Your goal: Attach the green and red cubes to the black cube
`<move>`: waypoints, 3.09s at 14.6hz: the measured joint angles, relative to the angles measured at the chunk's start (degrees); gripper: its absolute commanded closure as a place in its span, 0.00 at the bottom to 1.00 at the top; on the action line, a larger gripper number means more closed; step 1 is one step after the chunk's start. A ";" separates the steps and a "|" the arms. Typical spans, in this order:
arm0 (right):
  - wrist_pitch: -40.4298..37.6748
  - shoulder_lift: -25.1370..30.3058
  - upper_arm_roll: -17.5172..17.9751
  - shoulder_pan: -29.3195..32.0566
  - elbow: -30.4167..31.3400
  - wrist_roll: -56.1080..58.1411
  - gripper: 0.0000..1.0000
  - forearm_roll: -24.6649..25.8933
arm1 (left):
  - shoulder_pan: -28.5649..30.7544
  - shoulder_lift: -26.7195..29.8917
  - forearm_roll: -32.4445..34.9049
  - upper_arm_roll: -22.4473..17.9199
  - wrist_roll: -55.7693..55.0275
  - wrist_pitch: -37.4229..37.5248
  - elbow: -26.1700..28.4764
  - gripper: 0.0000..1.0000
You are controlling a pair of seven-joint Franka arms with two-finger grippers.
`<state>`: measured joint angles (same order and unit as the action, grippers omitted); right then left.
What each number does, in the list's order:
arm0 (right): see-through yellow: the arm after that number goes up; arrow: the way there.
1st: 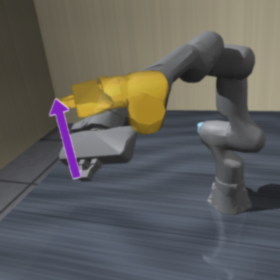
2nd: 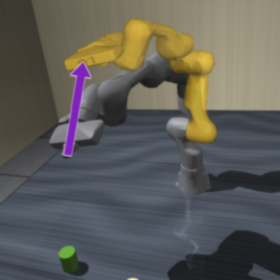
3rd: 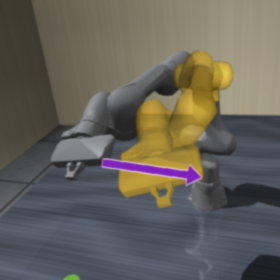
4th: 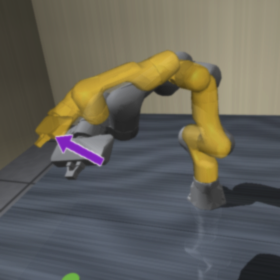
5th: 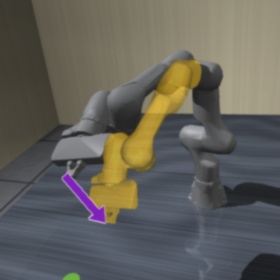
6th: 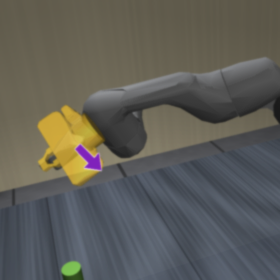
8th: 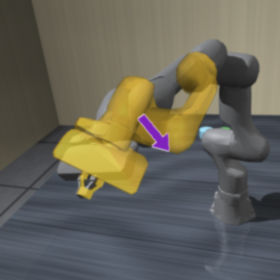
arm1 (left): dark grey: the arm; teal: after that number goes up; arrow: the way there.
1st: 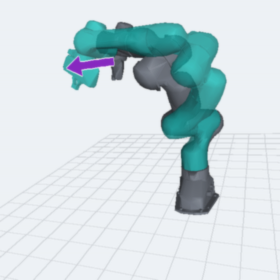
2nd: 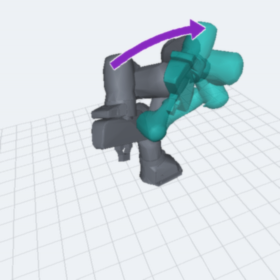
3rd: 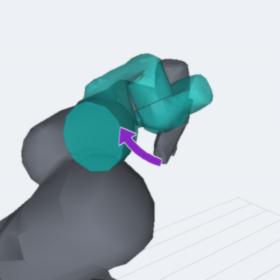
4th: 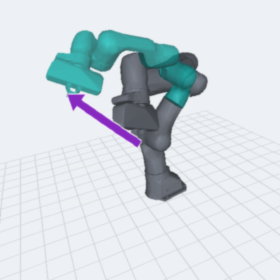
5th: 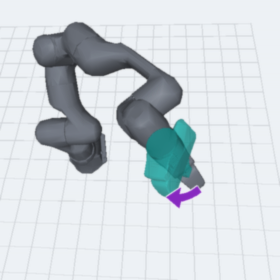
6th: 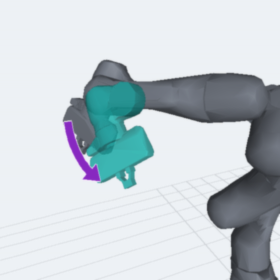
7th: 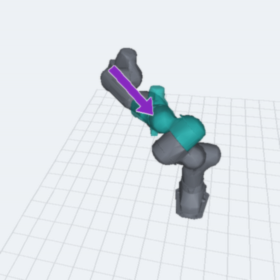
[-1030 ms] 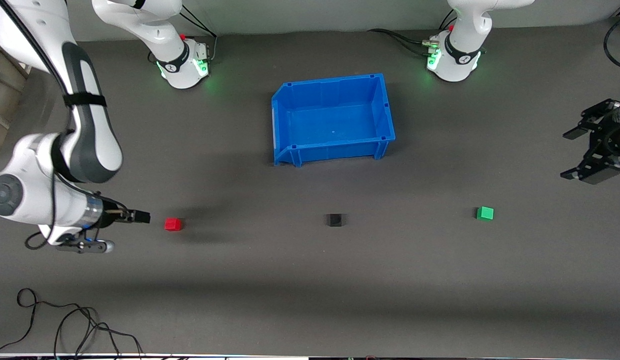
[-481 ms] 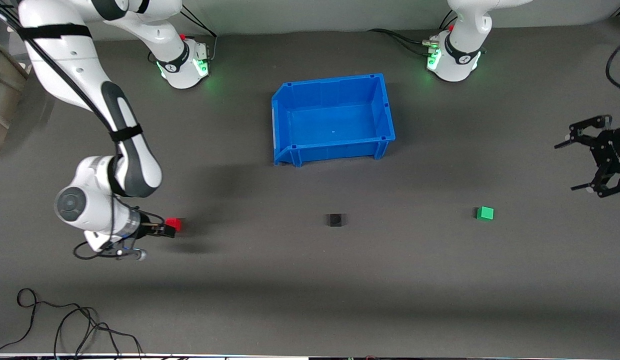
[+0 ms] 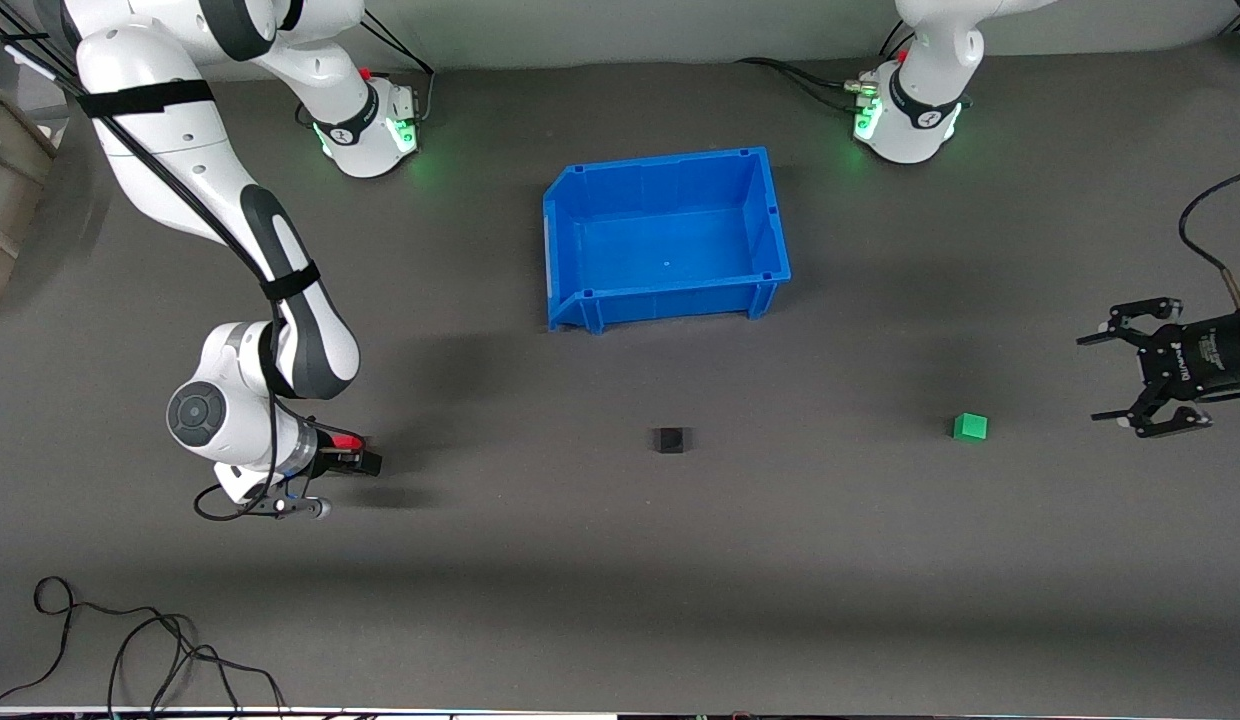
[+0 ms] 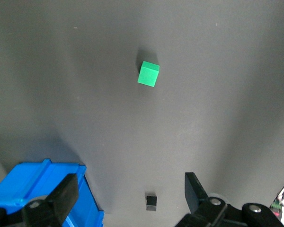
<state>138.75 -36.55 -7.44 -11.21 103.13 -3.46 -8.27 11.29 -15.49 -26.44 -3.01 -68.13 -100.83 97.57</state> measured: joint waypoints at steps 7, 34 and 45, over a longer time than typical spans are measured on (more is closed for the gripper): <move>6.21 -0.01 -0.55 0.27 4.69 4.21 0.00 0.00 | 1.50 -4.46 -10.02 0.06 22.60 -15.70 12.42 0.00; 6.53 1.44 -0.55 0.23 6.40 4.57 0.51 -0.01 | 0.34 -19.22 -19.94 2.01 39.36 -28.34 11.25 0.74; 4.64 4.17 -0.53 0.14 6.95 4.00 1.00 -1.62 | -2.32 -19.04 -18.74 2.31 23.19 -25.65 3.46 0.83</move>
<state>143.38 -32.38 -7.97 -11.07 110.08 0.54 -9.89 8.97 -34.54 -45.18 -0.70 -44.94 -126.47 101.04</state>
